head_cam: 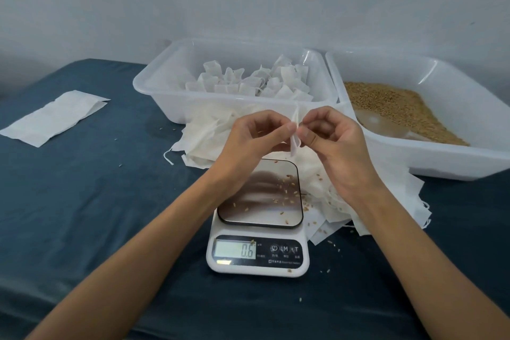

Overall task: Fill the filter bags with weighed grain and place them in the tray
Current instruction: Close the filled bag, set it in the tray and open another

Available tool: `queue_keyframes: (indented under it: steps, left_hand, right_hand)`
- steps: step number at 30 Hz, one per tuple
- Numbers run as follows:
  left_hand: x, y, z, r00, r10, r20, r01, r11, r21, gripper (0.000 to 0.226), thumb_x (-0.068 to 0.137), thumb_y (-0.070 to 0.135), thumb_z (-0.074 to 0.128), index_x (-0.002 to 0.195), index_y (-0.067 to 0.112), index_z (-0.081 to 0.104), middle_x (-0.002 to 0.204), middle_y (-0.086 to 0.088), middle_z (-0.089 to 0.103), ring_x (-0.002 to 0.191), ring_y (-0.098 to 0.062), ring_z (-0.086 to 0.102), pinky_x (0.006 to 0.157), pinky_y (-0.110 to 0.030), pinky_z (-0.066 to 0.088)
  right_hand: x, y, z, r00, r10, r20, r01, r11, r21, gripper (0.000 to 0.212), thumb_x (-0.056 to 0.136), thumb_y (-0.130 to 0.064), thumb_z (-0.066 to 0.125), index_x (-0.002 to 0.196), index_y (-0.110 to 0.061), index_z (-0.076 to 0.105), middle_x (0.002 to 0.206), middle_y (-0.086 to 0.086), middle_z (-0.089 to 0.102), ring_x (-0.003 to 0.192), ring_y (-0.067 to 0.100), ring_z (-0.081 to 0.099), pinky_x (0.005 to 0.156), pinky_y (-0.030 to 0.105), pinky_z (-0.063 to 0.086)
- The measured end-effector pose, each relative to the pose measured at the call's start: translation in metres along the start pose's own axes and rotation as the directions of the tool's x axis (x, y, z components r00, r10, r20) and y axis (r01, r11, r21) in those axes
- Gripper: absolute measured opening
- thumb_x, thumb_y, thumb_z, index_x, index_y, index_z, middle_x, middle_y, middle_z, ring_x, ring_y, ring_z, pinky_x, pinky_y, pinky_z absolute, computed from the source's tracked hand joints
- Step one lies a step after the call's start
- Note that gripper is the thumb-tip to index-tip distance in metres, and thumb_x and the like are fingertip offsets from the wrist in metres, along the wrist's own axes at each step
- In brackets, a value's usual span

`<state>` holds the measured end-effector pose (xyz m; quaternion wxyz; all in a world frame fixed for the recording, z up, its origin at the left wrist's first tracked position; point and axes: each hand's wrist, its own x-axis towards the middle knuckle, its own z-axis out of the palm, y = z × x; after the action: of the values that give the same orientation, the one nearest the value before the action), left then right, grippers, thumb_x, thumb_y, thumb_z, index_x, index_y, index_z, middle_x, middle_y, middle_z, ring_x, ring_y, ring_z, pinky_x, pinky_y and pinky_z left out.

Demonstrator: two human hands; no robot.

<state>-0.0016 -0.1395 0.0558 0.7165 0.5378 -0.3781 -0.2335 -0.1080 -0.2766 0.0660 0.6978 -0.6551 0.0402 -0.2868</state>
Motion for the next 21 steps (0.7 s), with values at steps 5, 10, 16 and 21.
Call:
queue_keyframes:
  steps: [5, 10, 16, 21]
  left_hand:
    - [0.0030, 0.0015, -0.0026, 0.995, -0.030, -0.091, 0.029, 1.000, -0.004, 0.013, 0.101, 0.007, 0.065, 0.089, 0.003, 0.069, 0.084, -0.005, 0.066, 0.079, -0.018, 0.062, 0.079, -0.032, 0.058]
    - [0.0015, 0.0039, -0.0022, 0.994, -0.012, -0.112, 0.023, 0.995, 0.100, 0.008, 0.097, 0.009, 0.071, 0.090, 0.009, 0.074, 0.079, 0.003, 0.069, 0.067, -0.013, 0.053, 0.071, -0.025, 0.048]
    - [0.0014, 0.0047, -0.0050, 0.990, 0.003, -0.138, 0.013, 0.993, 0.116, 0.013, 0.097, 0.013, 0.072, 0.084, 0.013, 0.074, 0.079, 0.001, 0.066, 0.071, -0.021, 0.052, 0.076, -0.038, 0.044]
    - [0.0003, 0.0053, -0.0022, 0.993, 0.030, -0.115, -0.011, 0.986, 0.166, 0.011, 0.096, 0.008, 0.072, 0.085, 0.007, 0.074, 0.074, 0.003, 0.064, 0.071, -0.017, 0.049, 0.066, -0.022, 0.043]
  right_hand:
    - [-0.0001, 0.0004, 0.0000, 0.962, -0.274, -0.023, 0.235, 0.862, -0.450, 0.020, 0.092, 0.011, 0.059, 0.087, -0.008, 0.063, 0.082, -0.004, 0.061, 0.073, 0.017, 0.058, 0.071, 0.028, 0.049]
    - [-0.0037, 0.0046, 0.0031, 0.909, -0.411, 0.068, 0.325, 0.596, -0.735, 0.025, 0.093, 0.013, 0.056, 0.097, -0.004, 0.075, 0.094, 0.004, 0.060, 0.086, 0.009, 0.059, 0.076, 0.024, 0.050]
    - [-0.0052, -0.0003, 0.0056, 0.901, -0.433, 0.023, 0.317, 0.622, -0.716, 0.018, 0.097, 0.000, 0.062, 0.104, -0.008, 0.076, 0.096, 0.004, 0.064, 0.089, 0.010, 0.063, 0.075, 0.018, 0.049]
    - [-0.0076, -0.0028, 0.0065, 0.923, -0.383, 0.035, 0.289, 0.631, -0.720, 0.016, 0.097, -0.017, 0.063, 0.102, -0.012, 0.077, 0.102, 0.002, 0.058, 0.087, 0.014, 0.061, 0.081, 0.019, 0.049]
